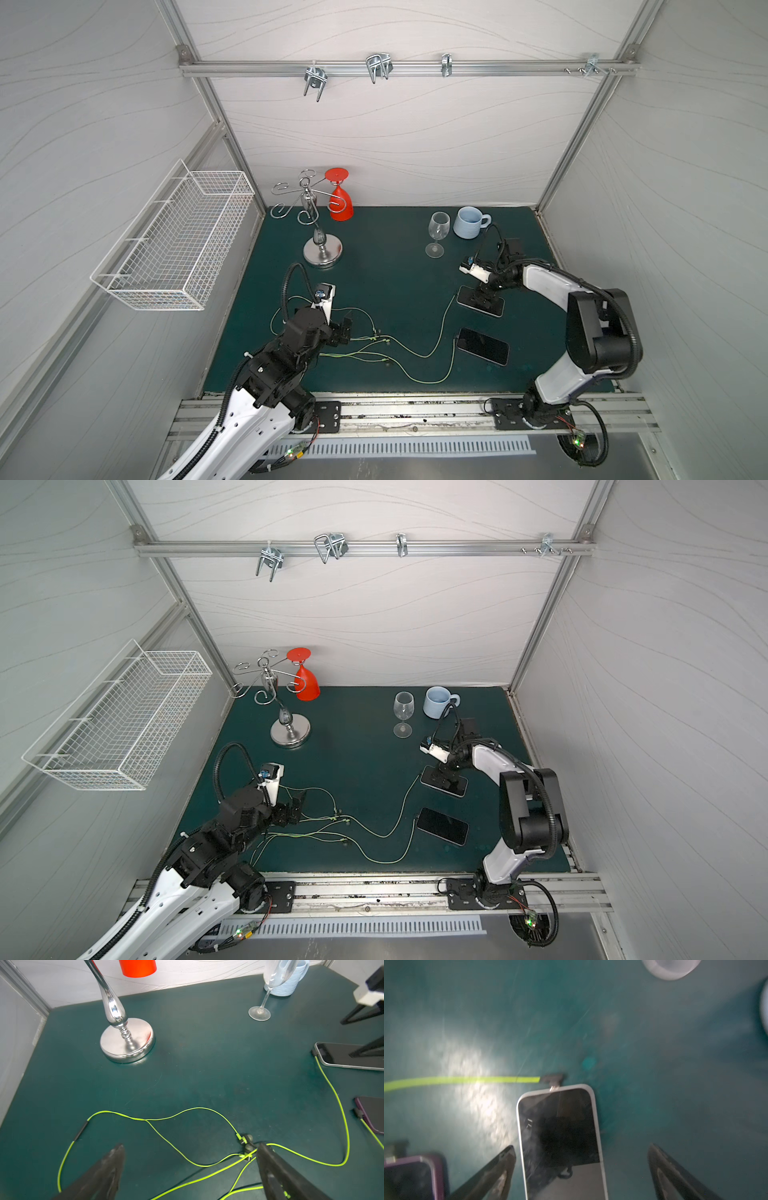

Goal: Plug wired earphones into phones
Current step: Place the phone at the center of the board, then reset both arms

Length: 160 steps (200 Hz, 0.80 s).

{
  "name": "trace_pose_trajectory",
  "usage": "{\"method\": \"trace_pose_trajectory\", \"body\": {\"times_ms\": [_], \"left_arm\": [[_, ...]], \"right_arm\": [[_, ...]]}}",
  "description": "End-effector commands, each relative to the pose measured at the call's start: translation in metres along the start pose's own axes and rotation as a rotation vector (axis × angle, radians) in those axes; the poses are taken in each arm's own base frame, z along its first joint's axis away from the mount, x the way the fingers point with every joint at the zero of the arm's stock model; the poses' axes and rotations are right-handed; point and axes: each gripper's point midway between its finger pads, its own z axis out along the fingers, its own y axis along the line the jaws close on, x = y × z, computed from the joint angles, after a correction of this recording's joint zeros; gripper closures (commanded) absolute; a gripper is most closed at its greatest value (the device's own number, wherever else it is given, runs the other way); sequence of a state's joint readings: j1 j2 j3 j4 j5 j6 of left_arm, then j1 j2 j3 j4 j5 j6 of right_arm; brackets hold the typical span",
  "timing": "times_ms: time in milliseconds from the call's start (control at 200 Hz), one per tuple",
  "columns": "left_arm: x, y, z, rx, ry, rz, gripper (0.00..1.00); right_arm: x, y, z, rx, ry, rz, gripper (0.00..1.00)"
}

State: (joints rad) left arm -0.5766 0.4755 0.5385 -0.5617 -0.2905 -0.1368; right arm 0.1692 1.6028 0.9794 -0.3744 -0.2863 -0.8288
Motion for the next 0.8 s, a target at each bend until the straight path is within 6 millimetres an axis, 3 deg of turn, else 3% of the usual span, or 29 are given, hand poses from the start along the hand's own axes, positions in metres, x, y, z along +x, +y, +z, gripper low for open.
{"method": "trace_pose_trajectory", "body": {"times_ms": [0,140,215,315,440,565,705,795], "left_arm": [[-0.03,-0.007,-0.007,0.041,-0.082,-0.087,0.01],[-0.035,-0.01,-0.007,0.059,-0.101,-0.145,0.02],[-0.039,-0.004,-0.009,0.028,-0.111,-0.195,0.01],[-0.039,0.009,-0.007,-0.044,-0.118,-0.287,0.01],[-0.034,0.022,0.006,-0.143,-0.121,-0.257,0.01],[-0.026,0.053,0.02,-0.351,-0.174,-0.211,0.02],[-0.018,0.065,0.04,-0.397,-0.212,-0.097,0.02],[-0.014,0.088,0.044,-0.488,-0.167,-0.151,0.02]], "right_arm": [[-0.054,-0.018,-0.036,0.111,-0.231,0.145,0.01],[-0.071,-0.025,-0.075,0.229,-0.391,0.421,0.01],[-0.058,-0.025,-0.088,0.285,-0.396,0.627,0.01],[-0.034,-0.012,-0.101,0.325,-0.346,0.761,0.01],[-0.033,0.004,-0.117,0.31,-0.417,0.775,0.01],[-0.039,0.016,-0.127,0.284,-0.477,0.715,0.01],[-0.042,0.016,-0.137,0.349,-0.501,0.665,0.01],[-0.033,0.009,-0.137,0.444,-0.472,0.629,0.01]]}}
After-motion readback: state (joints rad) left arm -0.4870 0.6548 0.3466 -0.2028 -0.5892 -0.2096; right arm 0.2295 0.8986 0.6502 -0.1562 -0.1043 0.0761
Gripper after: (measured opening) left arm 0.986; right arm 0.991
